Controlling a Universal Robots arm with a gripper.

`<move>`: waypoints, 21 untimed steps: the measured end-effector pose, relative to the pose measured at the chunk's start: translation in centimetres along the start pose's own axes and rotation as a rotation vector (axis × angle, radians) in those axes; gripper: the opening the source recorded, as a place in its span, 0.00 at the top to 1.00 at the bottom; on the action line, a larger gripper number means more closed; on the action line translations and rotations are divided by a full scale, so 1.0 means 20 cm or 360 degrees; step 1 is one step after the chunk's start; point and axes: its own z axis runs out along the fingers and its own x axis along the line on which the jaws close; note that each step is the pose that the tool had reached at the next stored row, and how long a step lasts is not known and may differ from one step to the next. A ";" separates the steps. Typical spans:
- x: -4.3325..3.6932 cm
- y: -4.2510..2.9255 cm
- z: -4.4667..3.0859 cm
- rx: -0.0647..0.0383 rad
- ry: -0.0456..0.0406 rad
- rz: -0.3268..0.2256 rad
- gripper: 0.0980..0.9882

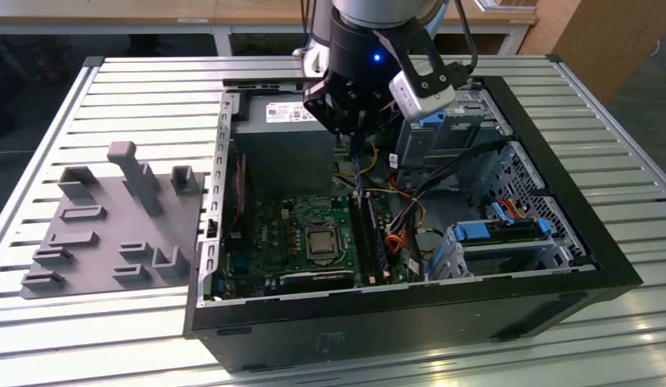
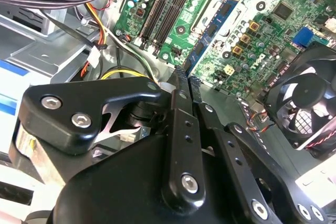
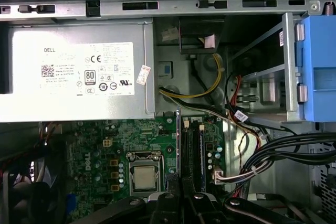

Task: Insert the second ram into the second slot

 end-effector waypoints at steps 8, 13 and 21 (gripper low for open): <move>0.000 0.000 0.010 0.0000 0.0000 0.0000 0.96; 0.000 0.000 0.017 0.0000 0.0001 0.0000 0.96; 0.000 -0.001 0.037 0.0000 0.0002 0.0000 0.96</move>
